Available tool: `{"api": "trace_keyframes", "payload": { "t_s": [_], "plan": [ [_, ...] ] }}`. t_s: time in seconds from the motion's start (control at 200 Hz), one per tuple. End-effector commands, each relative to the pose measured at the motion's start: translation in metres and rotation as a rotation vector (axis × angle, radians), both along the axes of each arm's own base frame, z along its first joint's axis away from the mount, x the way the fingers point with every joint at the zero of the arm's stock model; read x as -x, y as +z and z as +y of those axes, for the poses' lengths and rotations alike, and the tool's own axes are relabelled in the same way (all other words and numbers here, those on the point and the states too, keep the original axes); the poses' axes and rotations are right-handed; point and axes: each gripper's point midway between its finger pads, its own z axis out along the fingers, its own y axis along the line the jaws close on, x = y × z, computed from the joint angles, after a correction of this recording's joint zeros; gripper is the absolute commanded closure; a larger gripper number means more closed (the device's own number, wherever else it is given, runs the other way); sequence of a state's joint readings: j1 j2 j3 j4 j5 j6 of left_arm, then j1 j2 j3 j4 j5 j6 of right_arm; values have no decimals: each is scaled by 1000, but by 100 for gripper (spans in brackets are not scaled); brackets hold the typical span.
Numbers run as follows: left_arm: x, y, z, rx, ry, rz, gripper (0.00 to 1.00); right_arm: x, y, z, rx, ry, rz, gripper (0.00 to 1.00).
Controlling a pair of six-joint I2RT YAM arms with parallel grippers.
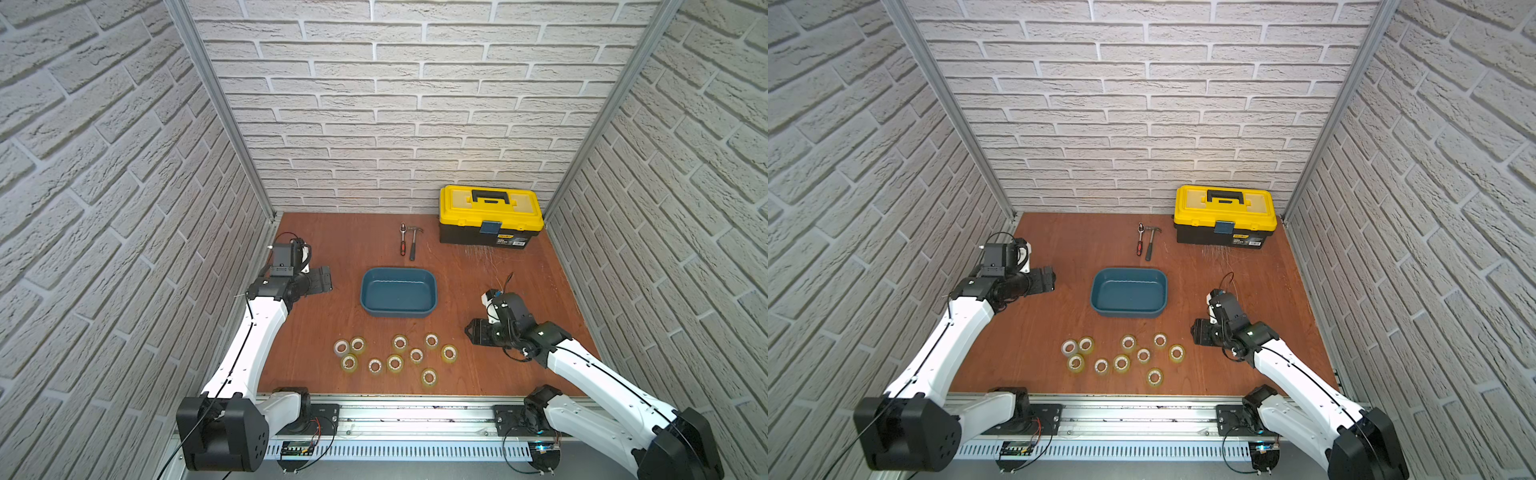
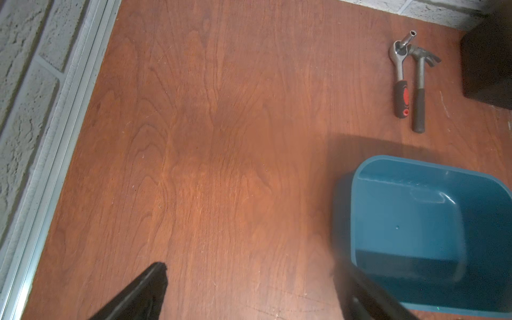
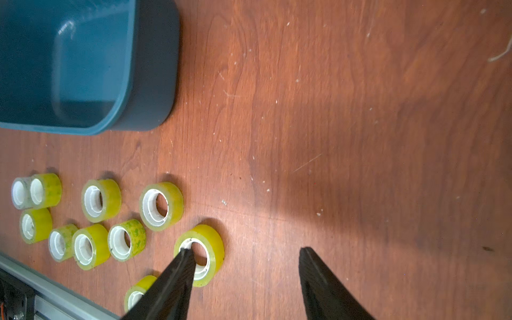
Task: Put the transparent tape into the storage box
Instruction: Pick up the tape at the center of the board.
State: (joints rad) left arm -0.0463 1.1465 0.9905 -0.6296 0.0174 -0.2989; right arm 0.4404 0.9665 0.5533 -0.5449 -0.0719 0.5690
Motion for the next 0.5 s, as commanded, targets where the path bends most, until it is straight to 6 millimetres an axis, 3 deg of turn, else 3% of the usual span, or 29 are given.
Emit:
{"api": "trace_keyframes", "payload": {
  "t_s": [0.0, 0.19, 0.49],
  "plan": [
    [-1, 11, -5, 7, -31, -41, 2, 7, -6, 6, 19, -4, 37, 39],
    [-1, 7, -7, 15, -42, -26, 2, 14, -14, 18, 40, 17, 66, 48],
    [0, 10, -10, 28, -49, -40, 2, 22, -24, 37, 63, 58, 95, 50]
  ]
}}
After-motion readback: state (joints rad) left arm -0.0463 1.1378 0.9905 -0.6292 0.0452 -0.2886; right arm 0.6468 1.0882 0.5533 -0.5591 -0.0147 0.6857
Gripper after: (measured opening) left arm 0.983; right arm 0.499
